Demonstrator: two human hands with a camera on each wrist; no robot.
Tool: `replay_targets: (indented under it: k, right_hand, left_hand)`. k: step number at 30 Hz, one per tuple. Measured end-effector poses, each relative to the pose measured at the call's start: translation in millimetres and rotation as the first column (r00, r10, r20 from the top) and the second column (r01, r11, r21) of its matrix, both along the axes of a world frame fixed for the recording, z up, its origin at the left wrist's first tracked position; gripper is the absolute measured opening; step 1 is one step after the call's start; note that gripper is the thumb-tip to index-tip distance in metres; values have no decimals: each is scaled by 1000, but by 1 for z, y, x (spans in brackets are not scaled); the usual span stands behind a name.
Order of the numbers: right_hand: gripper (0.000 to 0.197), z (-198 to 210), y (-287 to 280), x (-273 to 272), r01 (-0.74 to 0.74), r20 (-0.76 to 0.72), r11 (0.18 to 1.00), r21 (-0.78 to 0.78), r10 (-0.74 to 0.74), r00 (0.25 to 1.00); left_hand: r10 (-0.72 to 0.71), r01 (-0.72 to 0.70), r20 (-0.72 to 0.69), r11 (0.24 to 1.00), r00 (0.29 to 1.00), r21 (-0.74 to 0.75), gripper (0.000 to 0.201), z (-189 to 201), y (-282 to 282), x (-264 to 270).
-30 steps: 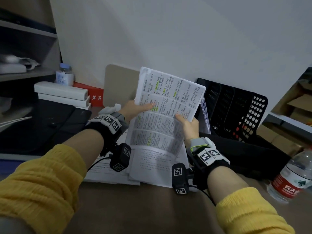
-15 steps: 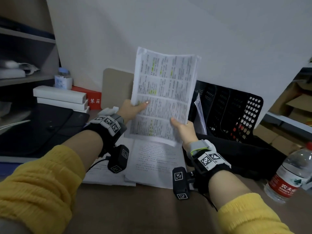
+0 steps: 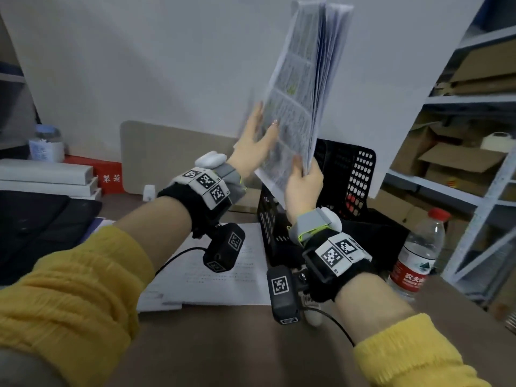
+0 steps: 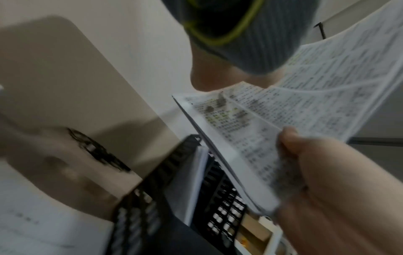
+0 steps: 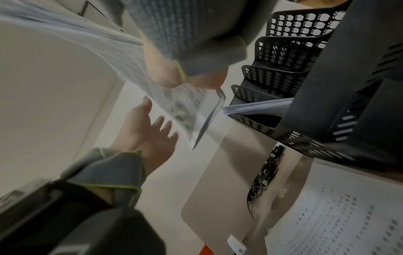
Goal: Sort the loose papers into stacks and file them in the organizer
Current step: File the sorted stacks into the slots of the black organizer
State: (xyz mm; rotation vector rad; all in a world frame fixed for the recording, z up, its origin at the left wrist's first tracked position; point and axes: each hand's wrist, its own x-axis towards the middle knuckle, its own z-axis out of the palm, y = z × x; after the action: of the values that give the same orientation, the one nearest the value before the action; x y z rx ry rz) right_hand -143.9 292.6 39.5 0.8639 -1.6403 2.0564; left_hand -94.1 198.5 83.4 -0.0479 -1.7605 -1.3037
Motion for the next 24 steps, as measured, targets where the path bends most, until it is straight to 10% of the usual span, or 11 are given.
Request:
replay_targets:
  k: [5,24]
  right_hand:
    - [42,5,17,-18,84,-54,996,22,-82,995]
    - [39,-27,52,-116,183,16,974,131,-187,982]
  left_hand:
    - [-362,339,146,927,921,160,65,16,61,-24]
    - [-553,526,73,820,830,226,61,-10,100,-120]
